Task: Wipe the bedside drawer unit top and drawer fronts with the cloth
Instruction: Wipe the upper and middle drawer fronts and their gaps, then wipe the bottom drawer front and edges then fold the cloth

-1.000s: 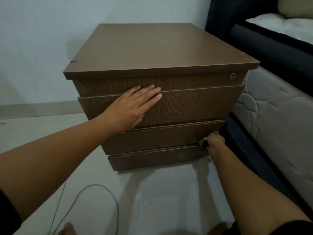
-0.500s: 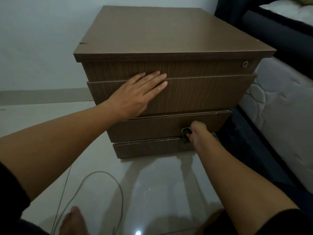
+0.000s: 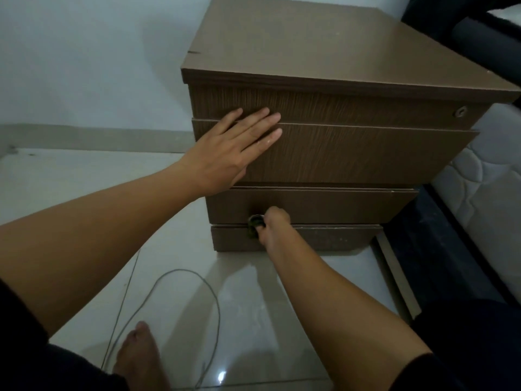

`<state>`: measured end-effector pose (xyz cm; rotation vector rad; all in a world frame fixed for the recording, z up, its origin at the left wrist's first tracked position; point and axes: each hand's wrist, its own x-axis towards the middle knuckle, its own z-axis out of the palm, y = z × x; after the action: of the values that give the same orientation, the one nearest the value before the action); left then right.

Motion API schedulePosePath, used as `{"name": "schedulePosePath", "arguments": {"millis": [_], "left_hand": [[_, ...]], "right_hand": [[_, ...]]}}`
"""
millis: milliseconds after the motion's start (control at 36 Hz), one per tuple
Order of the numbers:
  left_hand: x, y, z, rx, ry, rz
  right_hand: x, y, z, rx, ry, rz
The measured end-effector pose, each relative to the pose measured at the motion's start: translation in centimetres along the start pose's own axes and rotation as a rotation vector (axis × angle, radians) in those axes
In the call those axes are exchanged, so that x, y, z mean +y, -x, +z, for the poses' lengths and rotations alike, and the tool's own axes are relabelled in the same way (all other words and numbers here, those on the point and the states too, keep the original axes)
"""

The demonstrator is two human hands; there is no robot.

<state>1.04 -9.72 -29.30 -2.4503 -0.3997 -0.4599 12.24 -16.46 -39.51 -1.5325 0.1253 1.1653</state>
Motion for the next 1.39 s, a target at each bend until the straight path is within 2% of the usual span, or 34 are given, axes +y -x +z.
{"name": "schedulePosePath", "arguments": {"millis": [194,361,528,722,889,944,1139,1278,1389], "left_hand": [[-1.0,2.6,0.1,0.016,-0.015,-0.034],[-1.6,4.4,0.3,-0.015,-0.009,-0.081],[-1.4,6.3,0.5,-0.061,0.025,-0.151],[-0.2,10.4,2.7,-0.186,0.064,-0.082],[3.1,13.1,5.2,-0.264,0.289,-0.195],[4.1,13.0,5.7,-0.259,0.342,-0.249],[6.4,12.8,7.0,-0.215,0.363,-0.337],[7.9,13.4,8.9,-0.428,0.525,-0.453],[8.5,12.7,9.6,-0.502,0.602,-0.483]], "right_hand": [[1.8,2.8,3.9,-0.069,-0.017,0.109],[4.4,3.1,7.1,-0.165,0.033,0.103],[7.1,1.9,7.8,-0.296,0.264,0.112],[6.9,3.1,5.8,-0.267,0.677,0.021],[6.4,1.6,3.0,-0.137,1.266,-0.214],[6.3,1.0,2.0,-0.129,1.390,-0.255],[6.5,-0.3,-0.5,-0.086,1.352,-0.244],[6.6,-0.6,-1.1,-0.074,1.410,-0.232],[6.8,-0.8,-1.3,-0.031,1.439,-0.296]]}}
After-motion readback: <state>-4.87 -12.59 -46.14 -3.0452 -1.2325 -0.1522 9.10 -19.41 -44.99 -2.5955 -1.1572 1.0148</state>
